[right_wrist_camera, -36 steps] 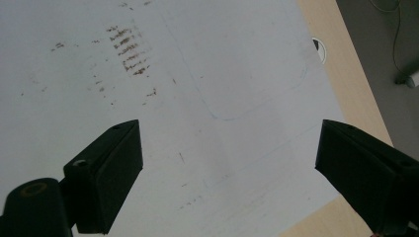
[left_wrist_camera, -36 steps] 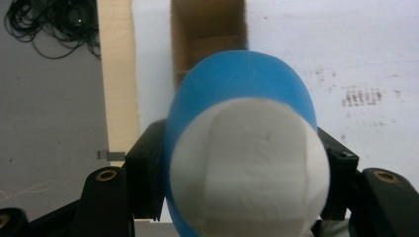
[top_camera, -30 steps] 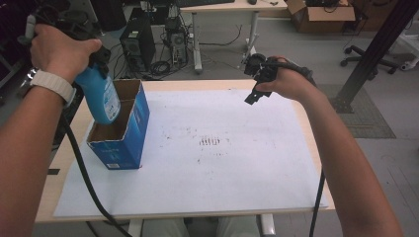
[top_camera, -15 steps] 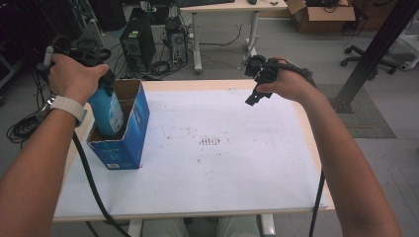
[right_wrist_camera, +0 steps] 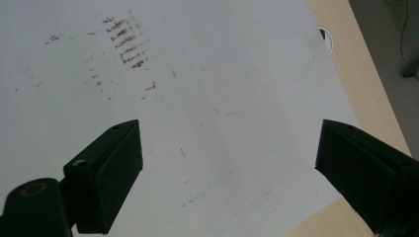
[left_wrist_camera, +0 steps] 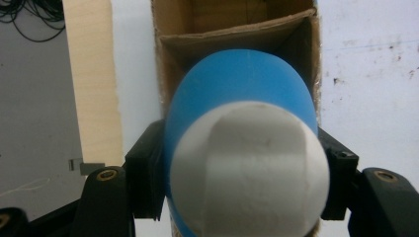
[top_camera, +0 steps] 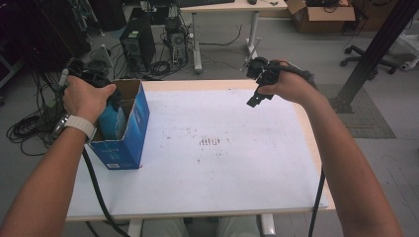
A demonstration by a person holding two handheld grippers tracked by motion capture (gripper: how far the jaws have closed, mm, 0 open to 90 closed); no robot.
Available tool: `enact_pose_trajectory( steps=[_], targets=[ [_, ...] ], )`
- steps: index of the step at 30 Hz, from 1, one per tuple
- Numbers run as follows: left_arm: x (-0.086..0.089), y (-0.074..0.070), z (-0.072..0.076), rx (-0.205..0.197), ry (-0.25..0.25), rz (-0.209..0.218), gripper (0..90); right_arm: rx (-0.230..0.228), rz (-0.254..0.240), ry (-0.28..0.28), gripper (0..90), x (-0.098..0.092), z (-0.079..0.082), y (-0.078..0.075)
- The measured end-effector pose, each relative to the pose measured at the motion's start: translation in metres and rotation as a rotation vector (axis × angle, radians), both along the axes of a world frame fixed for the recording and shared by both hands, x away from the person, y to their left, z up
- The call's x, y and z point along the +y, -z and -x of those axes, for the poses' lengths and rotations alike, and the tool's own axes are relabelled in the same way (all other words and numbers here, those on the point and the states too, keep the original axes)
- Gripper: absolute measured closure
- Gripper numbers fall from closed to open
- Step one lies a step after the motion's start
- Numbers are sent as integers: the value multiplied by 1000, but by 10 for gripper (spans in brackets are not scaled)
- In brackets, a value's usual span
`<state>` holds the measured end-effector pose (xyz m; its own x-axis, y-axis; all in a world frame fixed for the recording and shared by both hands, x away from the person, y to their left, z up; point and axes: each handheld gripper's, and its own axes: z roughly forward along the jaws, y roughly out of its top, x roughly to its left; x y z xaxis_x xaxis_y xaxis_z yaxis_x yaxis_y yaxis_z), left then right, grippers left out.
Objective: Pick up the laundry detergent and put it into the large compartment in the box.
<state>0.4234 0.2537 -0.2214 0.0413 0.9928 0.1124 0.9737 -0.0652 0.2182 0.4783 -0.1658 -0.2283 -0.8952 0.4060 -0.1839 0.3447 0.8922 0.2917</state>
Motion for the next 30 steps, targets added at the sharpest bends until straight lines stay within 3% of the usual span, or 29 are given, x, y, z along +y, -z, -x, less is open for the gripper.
enact_pose_trajectory(
  steps=[8,14,30],
  targets=[
    [0,20,1,-16,6,7,373,5,5,3,107,2,0,2],
    [0,33,0,-8,8,2,373,7,7,2,107,2,-1,3],
    [3,52,0,3,10,2,372,16,12,1,107,3,-2,7]
  ],
)
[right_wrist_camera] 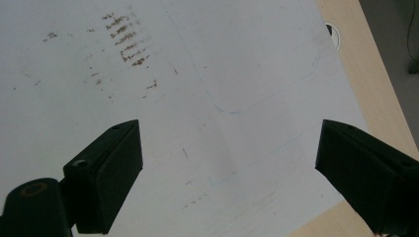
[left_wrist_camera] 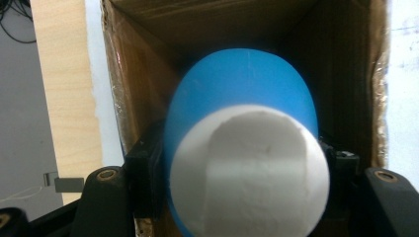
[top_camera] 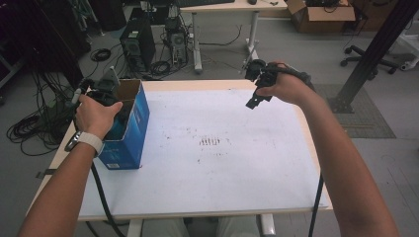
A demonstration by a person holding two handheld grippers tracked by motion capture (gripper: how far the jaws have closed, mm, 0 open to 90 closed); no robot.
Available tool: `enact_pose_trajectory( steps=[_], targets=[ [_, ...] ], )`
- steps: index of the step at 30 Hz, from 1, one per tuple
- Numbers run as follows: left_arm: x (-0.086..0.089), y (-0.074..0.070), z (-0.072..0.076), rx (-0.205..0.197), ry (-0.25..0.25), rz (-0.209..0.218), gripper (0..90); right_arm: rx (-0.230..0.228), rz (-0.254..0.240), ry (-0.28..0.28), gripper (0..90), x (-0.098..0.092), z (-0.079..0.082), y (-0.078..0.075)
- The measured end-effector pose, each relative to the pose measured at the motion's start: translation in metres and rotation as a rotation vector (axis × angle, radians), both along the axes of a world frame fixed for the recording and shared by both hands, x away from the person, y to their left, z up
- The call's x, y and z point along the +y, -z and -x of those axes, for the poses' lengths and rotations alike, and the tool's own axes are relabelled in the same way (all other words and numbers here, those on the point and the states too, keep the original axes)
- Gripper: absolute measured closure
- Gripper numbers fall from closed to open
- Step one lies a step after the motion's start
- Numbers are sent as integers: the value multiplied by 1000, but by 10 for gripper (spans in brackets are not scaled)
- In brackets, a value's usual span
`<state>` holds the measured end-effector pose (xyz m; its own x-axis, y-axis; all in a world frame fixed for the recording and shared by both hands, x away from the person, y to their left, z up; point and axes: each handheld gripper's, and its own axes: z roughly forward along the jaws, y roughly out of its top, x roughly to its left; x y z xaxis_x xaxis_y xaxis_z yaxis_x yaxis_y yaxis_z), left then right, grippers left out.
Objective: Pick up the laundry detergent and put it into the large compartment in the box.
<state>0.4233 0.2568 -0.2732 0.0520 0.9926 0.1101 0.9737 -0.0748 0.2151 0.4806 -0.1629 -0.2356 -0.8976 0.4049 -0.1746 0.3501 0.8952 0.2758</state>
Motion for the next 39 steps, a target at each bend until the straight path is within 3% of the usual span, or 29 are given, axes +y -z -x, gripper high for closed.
enact_pose_trajectory(
  steps=[26,39],
  targets=[
    [6,7,-1,8,16,18,368,4,0,-1,107,3,3,1],
    [4,7,-2,16,35,30,315,10,4,-1,107,3,5,1]
  ],
)
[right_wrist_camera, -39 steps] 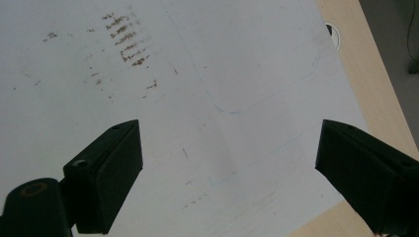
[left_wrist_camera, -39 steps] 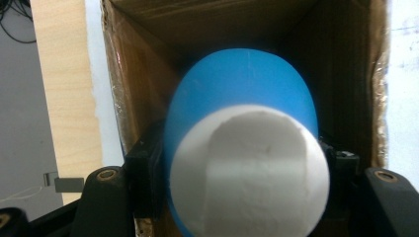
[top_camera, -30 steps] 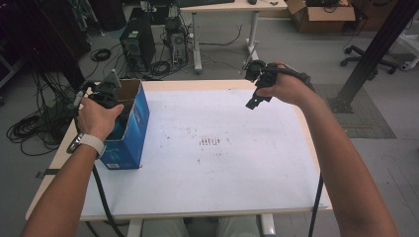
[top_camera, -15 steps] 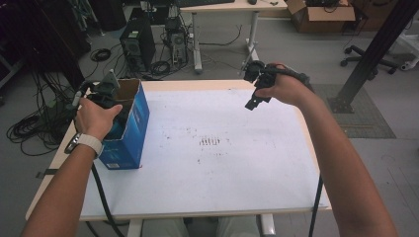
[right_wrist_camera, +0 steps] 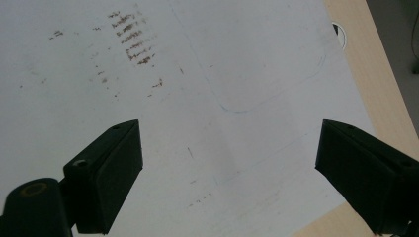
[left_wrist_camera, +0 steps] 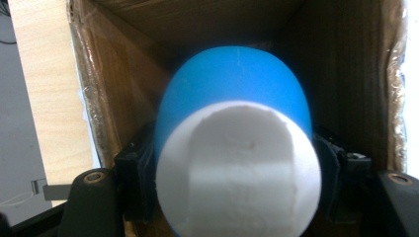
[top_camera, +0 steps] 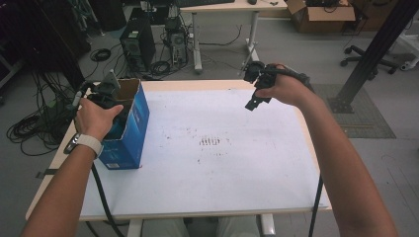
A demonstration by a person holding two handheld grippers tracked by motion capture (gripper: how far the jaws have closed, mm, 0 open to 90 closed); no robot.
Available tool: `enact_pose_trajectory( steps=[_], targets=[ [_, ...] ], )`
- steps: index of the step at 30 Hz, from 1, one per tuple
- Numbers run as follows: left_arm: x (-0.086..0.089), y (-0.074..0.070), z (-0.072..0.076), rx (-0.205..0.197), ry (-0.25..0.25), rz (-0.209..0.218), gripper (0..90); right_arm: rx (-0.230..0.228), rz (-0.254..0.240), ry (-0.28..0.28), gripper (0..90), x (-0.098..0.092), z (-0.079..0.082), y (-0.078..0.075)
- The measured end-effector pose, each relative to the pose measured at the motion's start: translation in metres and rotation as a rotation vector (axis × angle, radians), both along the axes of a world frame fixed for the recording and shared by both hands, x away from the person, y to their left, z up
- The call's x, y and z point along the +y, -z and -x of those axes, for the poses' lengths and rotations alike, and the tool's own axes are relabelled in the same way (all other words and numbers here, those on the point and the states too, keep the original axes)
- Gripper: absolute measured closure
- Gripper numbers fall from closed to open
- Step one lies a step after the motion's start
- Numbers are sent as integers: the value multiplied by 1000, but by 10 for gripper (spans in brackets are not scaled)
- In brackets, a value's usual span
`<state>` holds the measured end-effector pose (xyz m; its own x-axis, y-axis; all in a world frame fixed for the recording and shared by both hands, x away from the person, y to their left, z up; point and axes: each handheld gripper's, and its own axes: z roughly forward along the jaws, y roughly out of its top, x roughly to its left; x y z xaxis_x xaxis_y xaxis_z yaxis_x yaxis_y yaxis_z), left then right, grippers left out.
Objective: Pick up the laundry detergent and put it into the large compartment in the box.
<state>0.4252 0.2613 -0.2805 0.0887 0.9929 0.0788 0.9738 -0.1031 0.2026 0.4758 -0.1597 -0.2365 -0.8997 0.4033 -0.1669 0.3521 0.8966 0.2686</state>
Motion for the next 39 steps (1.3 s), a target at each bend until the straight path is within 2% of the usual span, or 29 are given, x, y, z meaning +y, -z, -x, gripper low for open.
enact_pose_trajectory(
  steps=[5,16,24,33,39],
  targets=[
    [0,-1,1,-5,0,7,303,-5,-4,-6,107,1,1,-1],
    [0,-11,4,-31,10,-19,306,-12,-11,-15,110,1,3,-3],
    [0,-18,6,-42,13,-2,286,-9,-7,-17,110,2,5,-3],
    [-2,-34,11,-57,28,11,264,-5,-3,-16,110,1,7,-5],
    [-6,-51,16,-72,35,1,259,-10,-5,-20,112,2,10,-7]
  ],
)
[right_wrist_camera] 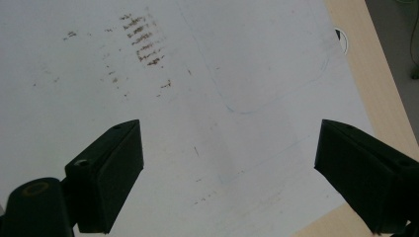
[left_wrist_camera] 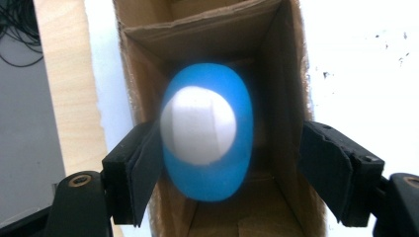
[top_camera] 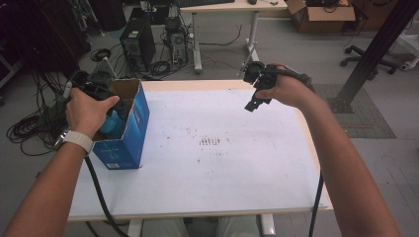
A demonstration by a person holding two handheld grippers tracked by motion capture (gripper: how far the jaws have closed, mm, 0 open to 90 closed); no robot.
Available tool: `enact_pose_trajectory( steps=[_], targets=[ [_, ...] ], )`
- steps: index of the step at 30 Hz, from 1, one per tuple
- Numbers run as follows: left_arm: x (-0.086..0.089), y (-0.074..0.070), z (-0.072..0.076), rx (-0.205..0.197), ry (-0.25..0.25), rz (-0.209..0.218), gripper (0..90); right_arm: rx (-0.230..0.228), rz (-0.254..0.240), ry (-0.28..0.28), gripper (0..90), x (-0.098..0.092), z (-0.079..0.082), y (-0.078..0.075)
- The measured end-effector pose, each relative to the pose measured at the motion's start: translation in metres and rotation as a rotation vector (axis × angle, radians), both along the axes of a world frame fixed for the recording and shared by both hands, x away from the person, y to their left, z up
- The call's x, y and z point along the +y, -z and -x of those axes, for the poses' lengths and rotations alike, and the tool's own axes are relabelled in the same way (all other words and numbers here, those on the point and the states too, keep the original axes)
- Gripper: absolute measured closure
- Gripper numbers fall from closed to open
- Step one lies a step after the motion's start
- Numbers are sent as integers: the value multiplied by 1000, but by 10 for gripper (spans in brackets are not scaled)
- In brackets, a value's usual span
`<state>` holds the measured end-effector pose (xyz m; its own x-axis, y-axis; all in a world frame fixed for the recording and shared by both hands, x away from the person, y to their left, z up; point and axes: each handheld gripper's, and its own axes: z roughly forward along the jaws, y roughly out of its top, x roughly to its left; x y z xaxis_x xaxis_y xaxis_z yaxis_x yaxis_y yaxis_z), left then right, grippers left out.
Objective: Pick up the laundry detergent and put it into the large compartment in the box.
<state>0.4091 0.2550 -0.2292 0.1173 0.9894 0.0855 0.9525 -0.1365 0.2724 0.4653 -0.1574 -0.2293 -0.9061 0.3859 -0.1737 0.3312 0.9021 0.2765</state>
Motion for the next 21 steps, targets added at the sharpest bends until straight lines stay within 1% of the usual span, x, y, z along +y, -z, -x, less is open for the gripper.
enact_pose_trajectory(
  steps=[1,2,6,11,12,13,16,20,21],
  targets=[
    [0,-3,1,-1,-1,-2,252,2,3,3,112,0,1,-1],
    [0,-3,1,-1,-1,-2,247,1,0,3,112,0,1,-1],
    [0,-18,5,-9,-1,-12,239,-5,-2,-5,112,-1,2,-2],
    [-3,-34,11,-18,7,-12,232,-8,-2,-3,114,0,4,-3],
    [-3,-34,11,-18,7,-12,227,-8,-2,-3,114,0,4,-3],
    [-6,-40,14,-21,16,-9,224,-8,-1,-3,114,0,5,-4],
    [-9,-50,18,-26,33,1,213,-11,-4,-3,114,0,6,-5],
    [-16,-65,28,-40,78,14,206,-15,-2,-4,114,0,8,-6],
    [-16,-65,28,-40,78,14,204,-16,-4,-2,114,-1,9,-7]
  ],
)
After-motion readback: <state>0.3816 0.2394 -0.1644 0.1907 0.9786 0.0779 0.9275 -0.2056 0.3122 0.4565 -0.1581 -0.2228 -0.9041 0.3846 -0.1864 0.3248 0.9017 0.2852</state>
